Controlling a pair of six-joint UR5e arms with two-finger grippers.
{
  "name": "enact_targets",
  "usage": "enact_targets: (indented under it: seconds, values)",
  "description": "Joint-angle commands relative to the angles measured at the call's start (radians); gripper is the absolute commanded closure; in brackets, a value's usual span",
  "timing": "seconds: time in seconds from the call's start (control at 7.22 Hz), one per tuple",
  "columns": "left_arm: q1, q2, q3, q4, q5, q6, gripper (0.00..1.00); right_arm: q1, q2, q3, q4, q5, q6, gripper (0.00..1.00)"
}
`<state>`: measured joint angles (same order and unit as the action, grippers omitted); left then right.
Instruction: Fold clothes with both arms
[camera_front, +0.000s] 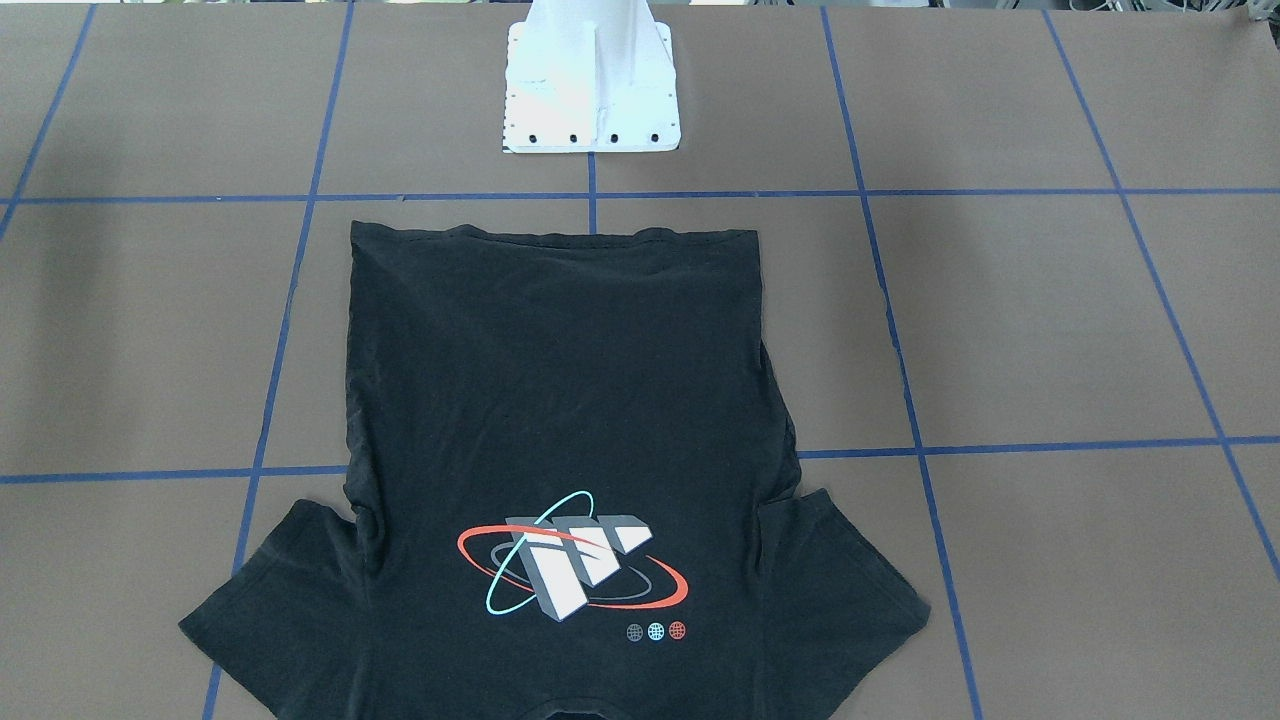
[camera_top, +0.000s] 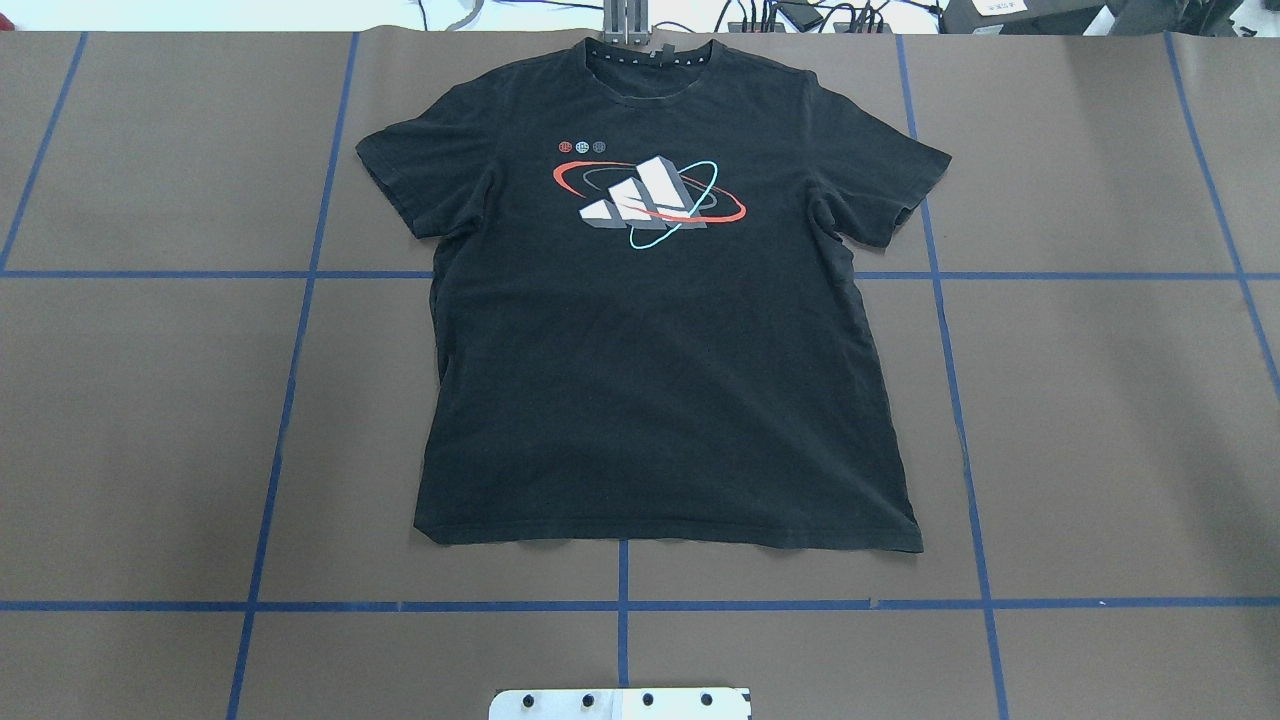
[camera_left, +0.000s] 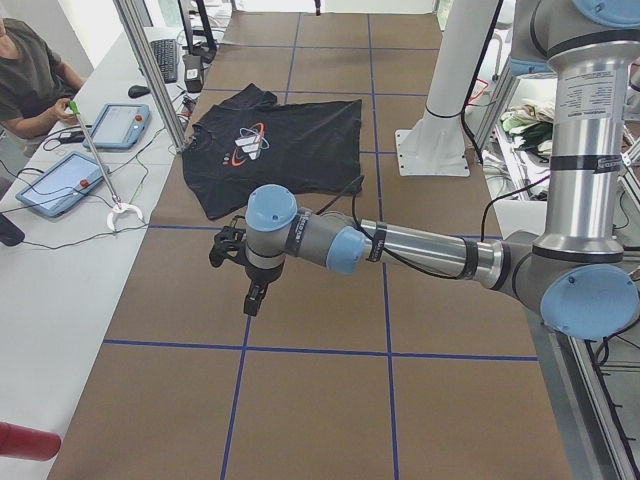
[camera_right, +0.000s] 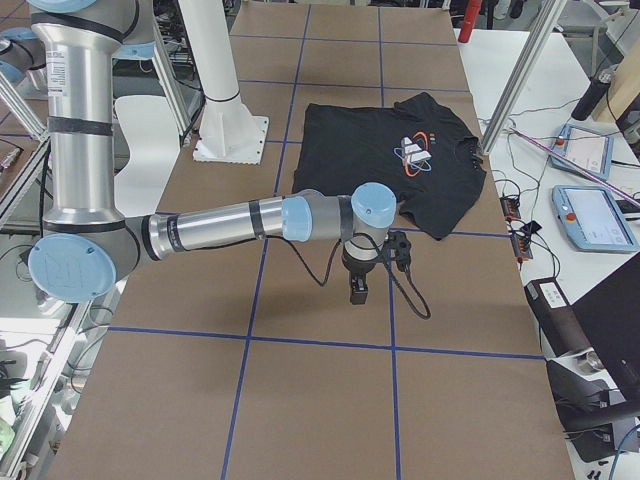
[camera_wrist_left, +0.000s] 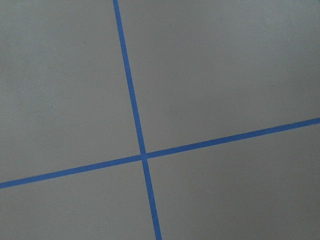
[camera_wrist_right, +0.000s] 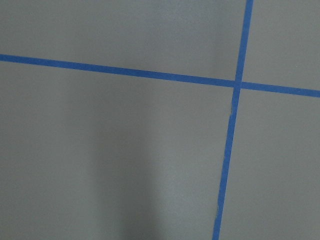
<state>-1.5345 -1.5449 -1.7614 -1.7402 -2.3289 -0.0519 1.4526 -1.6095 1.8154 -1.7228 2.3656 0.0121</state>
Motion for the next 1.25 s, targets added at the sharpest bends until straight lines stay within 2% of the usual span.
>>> enact_targets:
  seconds: [0.0,0.42,0.55,0.69,0.83,1.11]
  values:
    - [0.001,-0.001,-0.004,-0.001,0.000,0.000,0.01,-0.001,0.011,-0.010,0.000,-0.002,-0.001,0.00]
    - [0.001,-0.001,-0.012,-0.002,-0.003,-0.002,0.01,-0.006,0.071,-0.082,0.002,0.007,0.000,0.00]
    - [0.001,-0.001,-0.009,-0.002,-0.001,0.003,0.01,-0.008,0.078,-0.085,0.002,0.026,0.000,0.00]
    - [0.004,-0.001,-0.001,-0.024,-0.001,0.001,0.01,-0.026,0.098,-0.115,0.014,0.082,0.000,0.00]
    - [0.004,-0.001,0.002,-0.044,-0.003,-0.002,0.01,-0.050,0.115,-0.172,0.146,0.096,0.017,0.00]
    - [0.007,-0.001,0.000,-0.047,-0.001,0.001,0.01,-0.151,0.259,-0.366,0.434,0.057,0.341,0.00]
